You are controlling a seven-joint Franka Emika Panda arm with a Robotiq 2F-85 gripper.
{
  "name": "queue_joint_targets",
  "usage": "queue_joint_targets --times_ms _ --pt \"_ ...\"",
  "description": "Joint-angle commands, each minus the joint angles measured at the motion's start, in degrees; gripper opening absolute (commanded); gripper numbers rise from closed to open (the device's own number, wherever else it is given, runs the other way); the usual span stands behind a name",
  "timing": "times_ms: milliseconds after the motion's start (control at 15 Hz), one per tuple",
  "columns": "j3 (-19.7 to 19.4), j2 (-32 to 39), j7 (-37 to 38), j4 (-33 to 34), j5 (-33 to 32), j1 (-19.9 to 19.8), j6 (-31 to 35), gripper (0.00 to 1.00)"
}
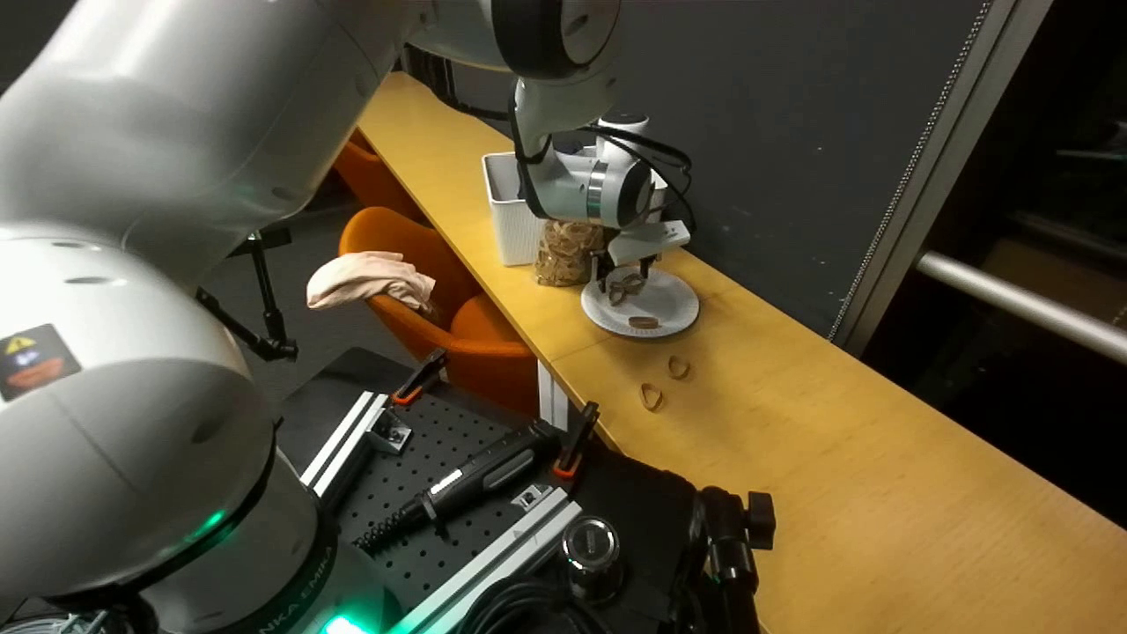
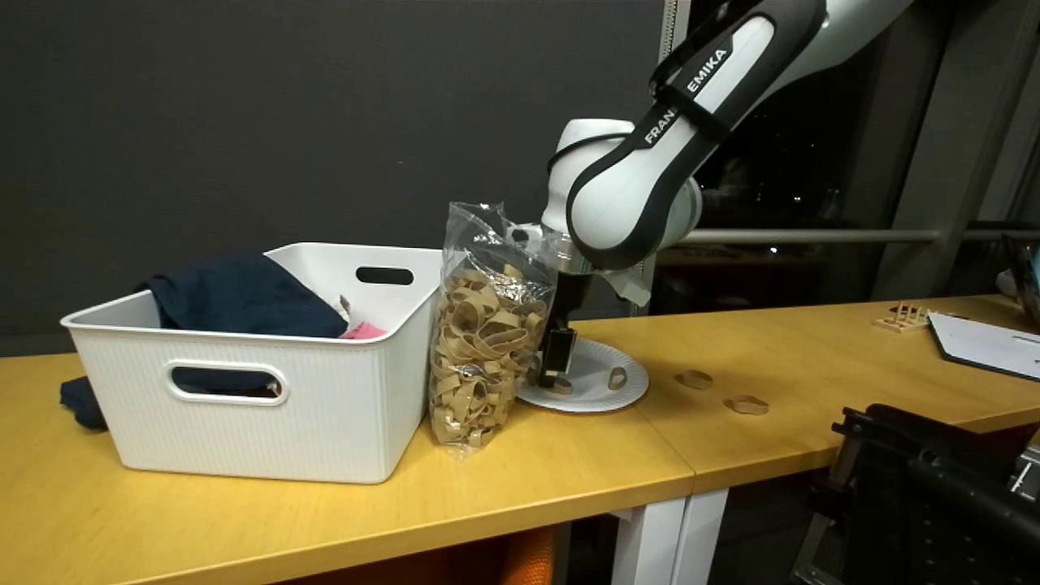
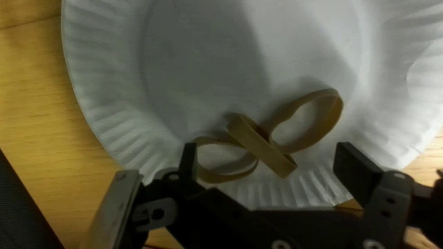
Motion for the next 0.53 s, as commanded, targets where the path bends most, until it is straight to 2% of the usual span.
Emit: queue_joint_targets --times_ms 0,200,267,400,467 --pt "1.30 4.25 -3.44 5.41 0.56 -0.85 -0.16 1.00" --pt "1.38 5.91 -3.82 7.62 0.87 -0.78 -0.53 0.97" --pt "1.34 6.12 -3.63 8.08 0.95 -0.61 -0.53 0.73" --pt "1.33 6.32 -3.32 8.63 0.95 -0.34 -0.45 0.72" --pt "1.30 6.25 -3.05 8.60 0.93 -0.11 -0.24 0.65"
